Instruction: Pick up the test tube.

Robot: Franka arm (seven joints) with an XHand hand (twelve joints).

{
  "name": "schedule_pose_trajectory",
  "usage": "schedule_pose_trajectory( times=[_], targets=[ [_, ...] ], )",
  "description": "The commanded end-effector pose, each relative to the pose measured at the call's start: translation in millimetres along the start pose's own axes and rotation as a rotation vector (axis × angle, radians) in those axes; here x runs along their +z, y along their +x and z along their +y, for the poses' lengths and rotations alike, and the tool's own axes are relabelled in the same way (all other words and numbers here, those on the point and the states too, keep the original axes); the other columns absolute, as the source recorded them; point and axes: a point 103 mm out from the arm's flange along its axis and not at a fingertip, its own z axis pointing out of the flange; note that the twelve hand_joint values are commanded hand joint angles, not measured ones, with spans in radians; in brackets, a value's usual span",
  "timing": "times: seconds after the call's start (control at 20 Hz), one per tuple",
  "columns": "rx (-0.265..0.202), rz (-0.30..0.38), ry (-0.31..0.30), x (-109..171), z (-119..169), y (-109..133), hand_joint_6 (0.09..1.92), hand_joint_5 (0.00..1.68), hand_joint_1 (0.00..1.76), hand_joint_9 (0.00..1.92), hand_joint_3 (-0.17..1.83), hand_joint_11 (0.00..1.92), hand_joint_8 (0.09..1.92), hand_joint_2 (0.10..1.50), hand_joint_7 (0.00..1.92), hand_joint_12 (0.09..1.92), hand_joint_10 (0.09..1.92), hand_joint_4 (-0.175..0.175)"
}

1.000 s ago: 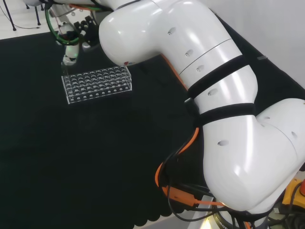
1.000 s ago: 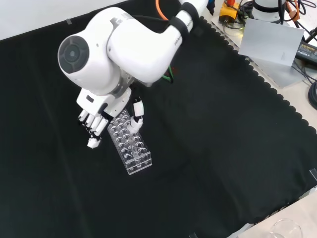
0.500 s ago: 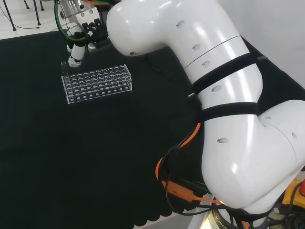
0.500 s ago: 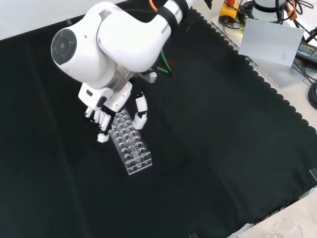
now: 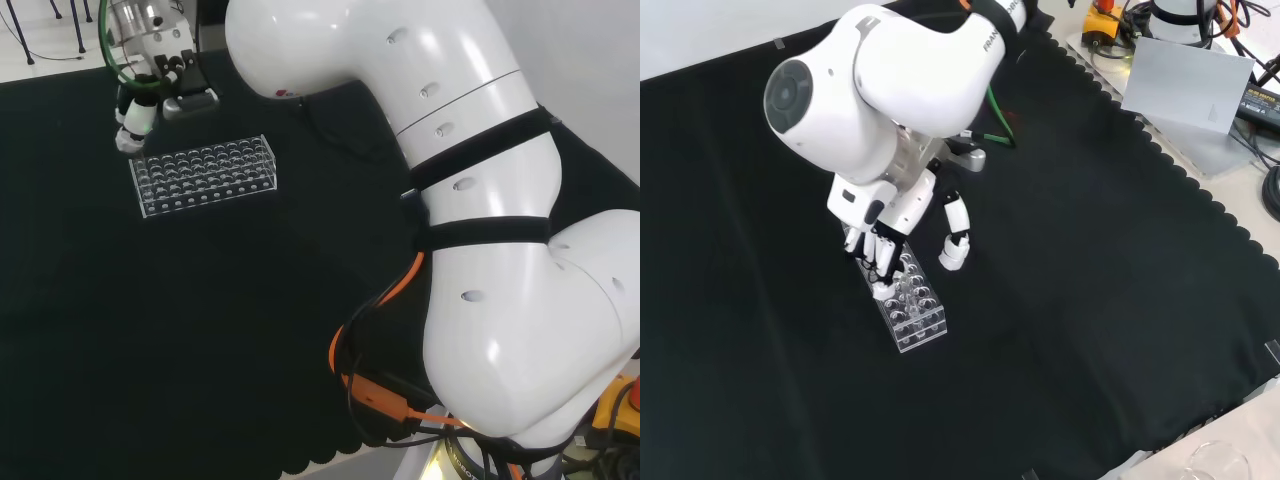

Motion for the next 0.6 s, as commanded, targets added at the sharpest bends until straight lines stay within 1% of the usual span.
schedule_pose_trajectory(
  times=[0.05,0.2,0.4,0.5,0.6],
  targets=[
    [-0.015,-0.070,-0.013,4,4,15,0.35,0.41,0.84,0.57,0.58,0.15,0.81,0.69,0.74,1.56,0.89,-0.135],
    [-0.014,-0.111,-0.015,5,8,14,0.47,0.37,0.85,0.57,0.58,0.15,0.82,0.69,0.75,1.57,0.89,-0.135],
    [-0.003,-0.147,-0.020,4,11,8,0.55,0.35,0.86,0.57,0.59,0.15,0.82,0.69,0.75,1.56,0.89,-0.136],
    [0.028,-0.145,-0.025,6,12,4,0.56,0.35,0.87,0.57,0.59,0.15,0.82,0.69,0.75,1.56,0.89,-0.136],
    [0.052,-0.141,-0.039,7,13,2,0.65,0.38,0.90,0.57,0.60,0.16,0.82,0.68,0.77,1.56,0.89,-0.139]
  ],
)
